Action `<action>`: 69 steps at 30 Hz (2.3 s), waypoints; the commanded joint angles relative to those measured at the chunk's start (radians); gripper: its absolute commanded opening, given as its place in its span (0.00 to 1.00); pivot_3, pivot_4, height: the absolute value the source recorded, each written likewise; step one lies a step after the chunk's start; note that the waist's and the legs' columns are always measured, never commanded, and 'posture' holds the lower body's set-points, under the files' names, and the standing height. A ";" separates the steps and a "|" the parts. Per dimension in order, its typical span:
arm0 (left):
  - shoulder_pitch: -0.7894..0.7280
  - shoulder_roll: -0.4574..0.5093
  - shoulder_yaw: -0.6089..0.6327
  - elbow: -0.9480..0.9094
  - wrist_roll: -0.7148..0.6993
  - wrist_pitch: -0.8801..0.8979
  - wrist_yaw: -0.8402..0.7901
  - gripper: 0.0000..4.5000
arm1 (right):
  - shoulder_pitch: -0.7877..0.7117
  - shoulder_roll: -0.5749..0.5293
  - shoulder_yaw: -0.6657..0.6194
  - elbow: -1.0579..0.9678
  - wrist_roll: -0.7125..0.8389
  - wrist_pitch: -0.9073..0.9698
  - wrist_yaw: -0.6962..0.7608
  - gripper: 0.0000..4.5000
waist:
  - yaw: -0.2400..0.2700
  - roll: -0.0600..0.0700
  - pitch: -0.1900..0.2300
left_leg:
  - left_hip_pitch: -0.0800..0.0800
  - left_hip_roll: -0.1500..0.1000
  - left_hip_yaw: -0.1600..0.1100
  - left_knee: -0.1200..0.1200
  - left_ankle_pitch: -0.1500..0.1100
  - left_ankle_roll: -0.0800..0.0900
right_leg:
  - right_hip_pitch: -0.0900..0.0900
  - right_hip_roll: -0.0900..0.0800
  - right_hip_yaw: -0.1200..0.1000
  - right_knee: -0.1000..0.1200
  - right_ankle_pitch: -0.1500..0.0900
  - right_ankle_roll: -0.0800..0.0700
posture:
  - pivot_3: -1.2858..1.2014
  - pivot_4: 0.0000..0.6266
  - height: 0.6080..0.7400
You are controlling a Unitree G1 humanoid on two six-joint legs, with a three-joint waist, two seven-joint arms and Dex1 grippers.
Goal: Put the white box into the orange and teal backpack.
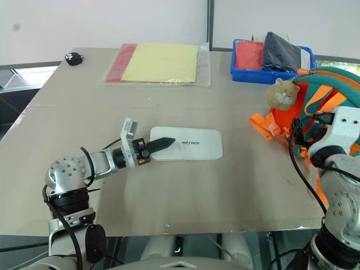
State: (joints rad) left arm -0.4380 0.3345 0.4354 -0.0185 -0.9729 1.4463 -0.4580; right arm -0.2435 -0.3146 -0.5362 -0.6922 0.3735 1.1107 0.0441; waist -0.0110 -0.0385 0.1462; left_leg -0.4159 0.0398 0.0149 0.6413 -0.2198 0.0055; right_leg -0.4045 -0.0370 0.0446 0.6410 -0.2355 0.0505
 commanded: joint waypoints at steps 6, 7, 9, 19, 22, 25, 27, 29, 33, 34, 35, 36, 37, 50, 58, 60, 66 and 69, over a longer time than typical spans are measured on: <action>0.032 -0.075 0.107 -0.100 -0.049 -0.161 0.109 0.23 | -0.070 -0.052 0.144 0.200 -0.057 -0.363 0.120 0.01 | -0.009 0.002 0.001 | 0.000 0.000 0.002 0.000 0.000 0.000 | -0.001 0.001 0.002 0.000 0.000 0.000 | 0.52 0.24 1.00; 0.026 -0.092 0.127 -0.105 -0.071 -0.176 0.127 0.23 | -0.089 -0.055 0.164 0.218 -0.041 -0.395 0.155 0.01 | -0.010 0.002 0.001 | 0.000 0.001 0.002 0.000 0.000 0.000 | -0.001 0.001 0.002 0.000 0.000 0.000 | 0.52 0.24 1.00; 0.015 -0.109 0.152 -0.108 -0.102 -0.198 0.155 0.23 | -0.119 -0.055 0.189 0.247 -0.018 -0.438 0.198 0.01 | -0.016 0.002 0.002 | 0.001 0.001 0.002 0.000 0.000 0.000 | -0.001 0.001 0.003 0.000 0.000 0.001 | 0.52 0.24 1.00; -0.042 -0.027 0.231 -0.141 -0.141 -0.402 0.230 0.23 | -0.430 -0.008 0.424 0.447 0.123 -0.599 0.577 0.01 | -0.030 0.003 0.007 | -0.001 0.001 0.003 -0.006 0.000 0.000 | -0.005 0.003 0.005 0.001 0.003 0.005 | 0.52 0.24 1.00; -0.029 0.051 0.239 -0.158 -0.109 -0.471 0.204 0.23 | -0.460 0.013 0.422 0.452 0.224 -0.575 0.646 0.01 | -0.028 0.003 0.008 | -0.008 0.001 0.003 -0.006 0.000 0.000 | -0.010 0.002 0.003 -0.001 0.002 0.005 | 0.52 0.24 1.00; -0.030 0.126 0.252 -0.170 -0.044 -0.574 0.200 0.23 | -0.452 -0.004 0.455 0.455 0.258 -0.563 0.720 0.01 | -0.027 0.003 0.008 | -0.015 0.001 0.001 -0.005 0.000 -0.001 | -0.015 0.001 0.001 0.000 0.002 0.005 | 0.52 0.24 1.00; -0.025 0.176 0.248 -0.193 0.008 -0.667 0.145 0.23 | -0.435 -0.022 0.496 0.469 0.230 -0.574 0.755 0.01 | -0.025 0.003 0.009 | -0.016 0.001 0.001 -0.005 0.000 -0.001 | -0.015 0.001 0.001 -0.001 0.002 0.005 | 0.52 0.24 1.00; 0.020 0.264 0.235 -0.232 0.025 -0.699 0.030 0.23 | -0.397 -0.065 0.558 0.467 0.206 -0.590 0.841 0.01 | -0.023 0.002 0.009 | -0.016 0.001 0.001 -0.006 0.000 -0.001 | -0.015 0.001 0.000 -0.004 0.002 0.005 | 0.52 0.24 1.00; 0.114 0.377 0.241 -0.319 -0.065 -0.695 -0.173 0.23 | -0.336 -0.156 0.542 0.391 0.396 -0.460 1.009 0.01 | -0.013 0.006 0.012 | -0.016 0.001 0.002 -0.006 0.000 -0.001 | -0.015 0.000 -0.001 -0.005 0.002 0.005 | 0.52 0.24 1.00; 0.112 0.383 0.246 -0.329 -0.100 -0.686 -0.178 0.23 | -0.332 -0.173 0.528 0.375 0.435 -0.442 1.029 0.01 | -0.009 0.006 0.012 | -0.015 0.000 0.002 -0.006 0.000 -0.001 | -0.014 -0.002 -0.001 -0.005 0.002 0.005 | 0.52 0.24 1.00; 0.113 0.390 0.240 -0.347 -0.119 -0.687 -0.199 0.23 | -0.329 -0.191 0.511 0.363 0.472 -0.423 1.044 0.01 | -0.006 0.005 0.013 | -0.015 0.000 0.002 -0.005 0.000 0.000 | -0.015 -0.002 -0.001 -0.004 0.002 0.005 | 0.52 0.24 1.00; 0.115 0.397 0.228 -0.361 -0.130 -0.688 -0.218 0.23 | -0.328 -0.204 0.499 0.355 0.498 -0.409 1.053 0.01 | -0.004 0.004 0.013 | -0.015 0.000 0.001 -0.005 0.000 0.000 | -0.015 -0.002 -0.002 -0.004 0.002 0.005 | 0.52 0.24 1.00; 0.116 0.404 0.217 -0.372 -0.132 -0.692 -0.234 0.23 | -0.327 -0.215 0.493 0.351 0.512 -0.401 1.056 0.01 | -0.003 0.004 0.013 | -0.015 0.001 0.001 -0.005 0.000 0.000 | -0.014 -0.001 -0.002 -0.003 0.002 0.005 | 0.52 0.24 1.00; 0.116 0.473 0.074 -0.372 -0.089 -0.757 -0.461 0.23 | -0.326 -0.237 0.438 0.420 0.474 -0.433 0.932 0.01 | -0.001 0.003 0.013 | -0.012 0.001 -0.001 -0.003 0.000 0.000 | -0.011 0.001 -0.002 -0.001 0.002 0.005 | 0.52 0.24 1.00; 0.213 0.503 0.103 -0.358 -0.065 -0.784 -0.587 0.23 | -0.356 -0.246 0.425 0.474 0.480 -0.402 0.887 0.01 | -0.004 0.004 0.014 | -0.012 0.001 0.000 -0.002 0.000 0.000 | -0.011 0.001 -0.001 0.000 0.002 0.005 | 0.52 0.24 1.00; 0.243 0.517 0.075 -0.386 -0.017 -0.824 -0.624 0.23 | -0.364 -0.247 0.426 0.477 0.484 -0.399 0.893 0.01 | -0.003 0.003 0.013 | -0.012 0.001 0.000 -0.002 0.000 0.000 | -0.011 0.001 -0.001 0.000 0.002 0.005 | 0.52 0.24 1.00; 0.265 0.500 -0.041 -0.433 0.158 -0.960 -0.597 0.23 | -0.375 -0.245 0.431 0.446 0.531 -0.368 0.903 0.01 | 0.001 0.004 0.013 | -0.012 0.001 0.000 -0.002 0.000 0.000 | -0.011 0.001 -0.001 0.000 0.002 0.005 | 0.52 0.24 1.00; 0.205 0.465 -0.172 -0.433 0.282 -1.022 -0.532 0.23 | -0.375 -0.245 0.441 0.423 0.547 -0.363 0.909 0.01 | 0.003 0.003 0.013 | -0.012 0.001 0.000 -0.001 0.000 0.000 | -0.010 0.001 -0.001 0.000 0.002 0.005 | 0.52 0.24 1.00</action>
State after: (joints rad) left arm -0.2113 0.8044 0.3437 -0.4148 -0.7644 0.4584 -1.0058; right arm -0.5921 -0.5545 -0.0612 -0.2075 0.8825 0.7540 0.9410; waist -0.0077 -0.0350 0.1596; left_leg -0.4277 0.0411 0.0143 0.6412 -0.2198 0.0054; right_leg -0.4146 -0.0355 0.0430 0.6412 -0.2334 0.0556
